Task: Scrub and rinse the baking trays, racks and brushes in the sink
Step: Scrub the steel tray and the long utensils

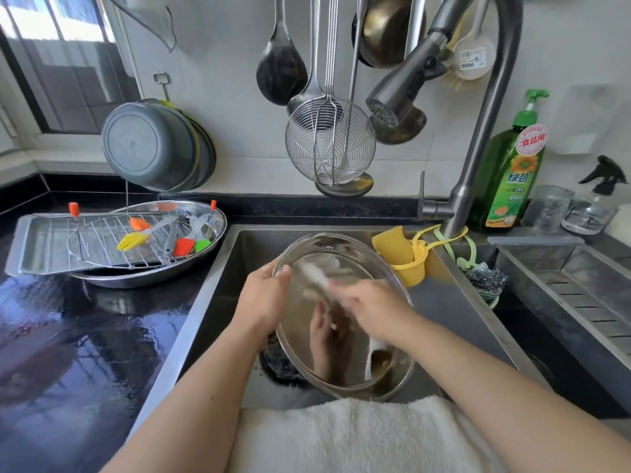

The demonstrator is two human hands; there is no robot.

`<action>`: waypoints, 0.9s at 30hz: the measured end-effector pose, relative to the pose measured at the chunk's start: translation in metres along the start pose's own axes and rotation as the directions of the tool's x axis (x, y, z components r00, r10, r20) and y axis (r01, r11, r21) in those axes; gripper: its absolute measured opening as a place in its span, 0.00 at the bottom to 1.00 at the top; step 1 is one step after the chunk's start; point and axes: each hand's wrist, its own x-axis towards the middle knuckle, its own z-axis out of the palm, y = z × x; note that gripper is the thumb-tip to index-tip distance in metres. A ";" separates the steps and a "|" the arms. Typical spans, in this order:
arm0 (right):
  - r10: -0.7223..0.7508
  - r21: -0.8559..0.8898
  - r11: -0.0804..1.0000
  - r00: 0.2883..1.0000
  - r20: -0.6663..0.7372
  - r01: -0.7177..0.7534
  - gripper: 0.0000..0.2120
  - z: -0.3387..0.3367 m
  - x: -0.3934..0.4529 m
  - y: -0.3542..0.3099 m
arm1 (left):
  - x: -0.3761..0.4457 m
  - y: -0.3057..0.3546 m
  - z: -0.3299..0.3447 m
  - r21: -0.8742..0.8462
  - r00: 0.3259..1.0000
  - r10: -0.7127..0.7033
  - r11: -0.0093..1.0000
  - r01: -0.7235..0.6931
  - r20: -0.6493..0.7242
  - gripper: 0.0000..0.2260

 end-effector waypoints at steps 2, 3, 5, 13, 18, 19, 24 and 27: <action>0.080 -0.062 0.995 0.995 -0.059 -0.084 0.20 -0.005 0.004 0.008 | -0.002 0.000 0.001 0.003 1.000 -0.005 1.000 0.005 0.017 0.13; 0.014 -0.089 0.996 1.000 -0.005 -0.014 0.20 -0.006 0.000 0.003 | -0.003 0.000 0.002 0.018 1.000 -0.001 1.000 0.000 0.023 0.13; -0.164 -0.062 0.983 0.976 0.145 0.174 0.20 0.002 -0.018 -0.018 | -0.001 0.001 0.001 0.058 0.999 0.030 0.998 -0.032 0.034 0.14; -0.178 -0.012 0.982 0.942 0.284 0.189 0.20 -0.002 -0.020 -0.018 | -0.002 0.004 -0.001 0.037 0.999 0.038 0.999 -0.038 -0.004 0.14; -0.216 -0.151 0.955 0.948 0.233 0.255 0.20 -0.006 -0.015 -0.021 | 0.003 0.005 -0.006 0.083 0.997 0.056 0.995 -0.051 -0.062 0.11; -0.217 -0.174 0.954 0.962 0.164 0.245 0.20 -0.004 -0.008 -0.023 | 0.003 0.004 -0.004 0.079 0.997 0.044 0.996 -0.039 -0.064 0.11; -0.178 -0.110 0.965 0.905 0.386 0.236 0.13 -0.002 -0.015 -0.015 | 0.007 0.002 -0.010 0.021 0.997 -0.006 1.000 0.007 -0.078 0.12; -0.068 -0.184 0.963 0.841 0.537 0.196 0.18 -0.012 -0.027 -0.002 | 0.008 0.003 -0.012 0.052 0.995 0.016 0.999 -0.011 -0.101 0.12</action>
